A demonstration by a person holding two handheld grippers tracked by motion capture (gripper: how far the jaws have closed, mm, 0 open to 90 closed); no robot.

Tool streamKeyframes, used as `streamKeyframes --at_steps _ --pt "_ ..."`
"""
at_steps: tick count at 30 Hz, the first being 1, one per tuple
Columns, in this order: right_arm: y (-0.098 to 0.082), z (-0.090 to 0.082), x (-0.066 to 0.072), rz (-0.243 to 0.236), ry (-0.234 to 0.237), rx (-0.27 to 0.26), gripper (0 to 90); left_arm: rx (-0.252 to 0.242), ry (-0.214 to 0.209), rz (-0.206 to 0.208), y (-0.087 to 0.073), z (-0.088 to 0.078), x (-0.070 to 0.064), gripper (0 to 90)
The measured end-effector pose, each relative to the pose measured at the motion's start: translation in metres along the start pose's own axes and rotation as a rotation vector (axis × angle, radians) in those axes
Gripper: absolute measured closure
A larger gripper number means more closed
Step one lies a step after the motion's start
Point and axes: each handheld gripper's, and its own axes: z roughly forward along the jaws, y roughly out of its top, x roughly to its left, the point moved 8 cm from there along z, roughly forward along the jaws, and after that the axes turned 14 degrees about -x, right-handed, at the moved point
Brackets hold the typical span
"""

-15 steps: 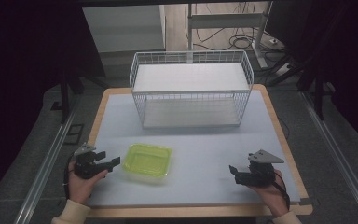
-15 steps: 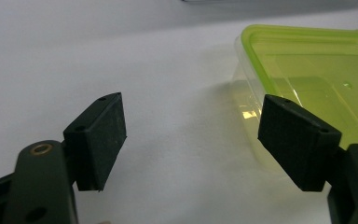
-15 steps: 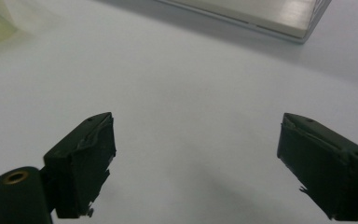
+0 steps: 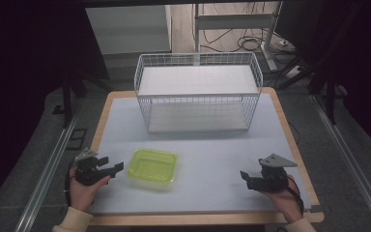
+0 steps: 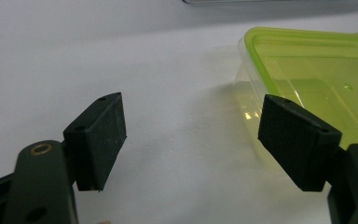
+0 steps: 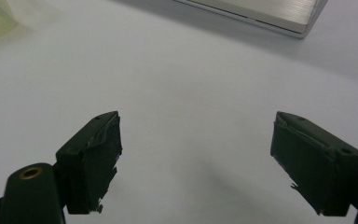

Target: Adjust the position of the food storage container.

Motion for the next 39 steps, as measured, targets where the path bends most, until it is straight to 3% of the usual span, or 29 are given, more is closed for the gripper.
streamKeyframes --at_steps 8,11,13,17,20,28,35,39 --pt "0.0 0.0 0.0 -0.002 0.008 0.0 17.9 -0.007 0.016 0.012 0.004 -0.004 0.004 26.2" --pt "0.0 0.0 0.0 -0.003 0.009 0.001 17.9 -0.011 0.013 0.001 0.008 -0.006 0.007 39.5" --pt "0.0 0.0 0.0 -0.007 0.007 0.0 17.9 -0.015 -0.011 -0.006 0.011 -0.009 0.007 50.5" --pt "0.001 -0.002 0.0 -0.012 0.004 -0.001 17.9 0.009 -0.033 0.011 0.014 -0.013 0.005 80.6" --pt "0.001 -0.003 0.0 -0.011 -0.001 -0.005 17.9 0.028 -0.047 0.029 0.014 -0.013 0.003 90.0" --pt "-0.001 -0.006 0.006 -0.018 0.002 -0.001 17.9 0.107 -0.088 0.061 0.005 0.005 -0.002 90.0" --pt "-0.002 -0.004 0.009 -0.018 -0.005 0.002 17.9 0.136 -0.121 0.069 0.001 0.009 -0.007 90.0" --pt "-0.002 -0.003 0.012 -0.024 0.001 0.001 17.9 0.153 -0.118 0.074 -0.002 0.013 -0.008 90.0"
